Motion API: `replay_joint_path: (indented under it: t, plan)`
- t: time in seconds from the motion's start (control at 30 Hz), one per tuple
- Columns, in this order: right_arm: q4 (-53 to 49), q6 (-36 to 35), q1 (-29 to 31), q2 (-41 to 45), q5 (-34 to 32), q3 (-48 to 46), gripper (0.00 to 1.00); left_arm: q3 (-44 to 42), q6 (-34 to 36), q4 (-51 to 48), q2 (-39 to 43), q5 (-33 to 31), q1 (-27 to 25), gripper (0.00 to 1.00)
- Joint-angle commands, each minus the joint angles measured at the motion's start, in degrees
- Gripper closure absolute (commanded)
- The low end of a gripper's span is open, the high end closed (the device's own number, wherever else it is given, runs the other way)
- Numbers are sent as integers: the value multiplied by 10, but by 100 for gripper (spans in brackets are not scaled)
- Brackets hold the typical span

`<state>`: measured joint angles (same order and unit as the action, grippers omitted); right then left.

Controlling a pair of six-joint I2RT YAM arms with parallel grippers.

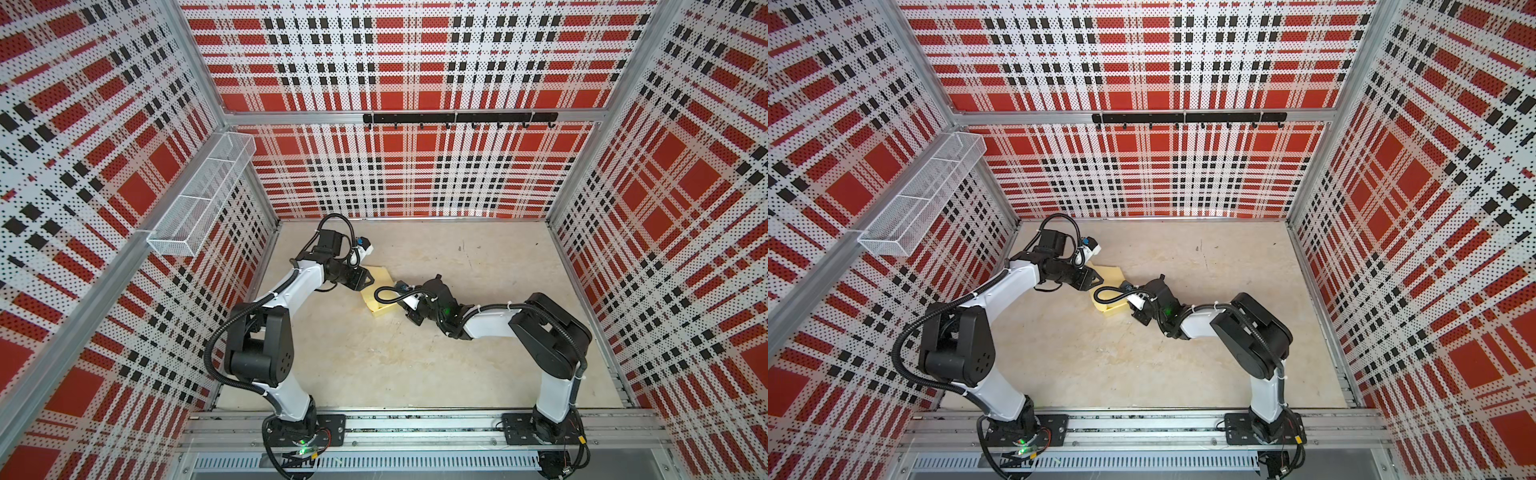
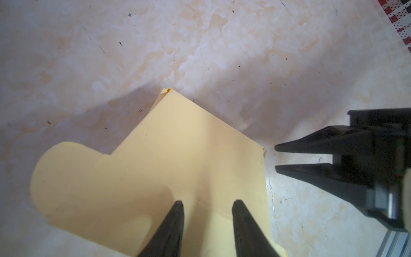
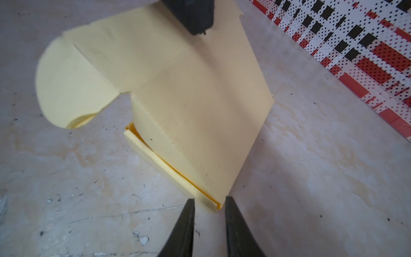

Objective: Fold the paper box

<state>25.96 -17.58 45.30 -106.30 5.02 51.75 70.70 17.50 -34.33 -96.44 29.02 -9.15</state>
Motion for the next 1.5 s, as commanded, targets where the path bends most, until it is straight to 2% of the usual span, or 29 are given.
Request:
replay_joint_path:
  t: [0.0, 0.1, 0.27, 0.37, 0.93, 1.47]
  plan:
    - [43, 46, 1, 41, 2, -12, 74, -7, -10, 17, 8, -6, 0, 59]
    - [36, 105, 1, 42, -4, 1, 74, -13, -8, 22, 4, -6, 0, 59]
    - [61, 208, 2, 15, 11, 35, 82, -22, -9, 32, 1, -7, -2, 60]
    - [76, 241, 2, -13, 29, 52, 84, -27, -10, 36, -1, -13, -2, 60]
    - [78, 264, 28, -84, 61, 106, 87, -44, -11, 50, -13, -26, -1, 60]
    - [47, 262, 38, -113, 70, 145, 87, -61, -23, 69, -19, -25, -1, 62]
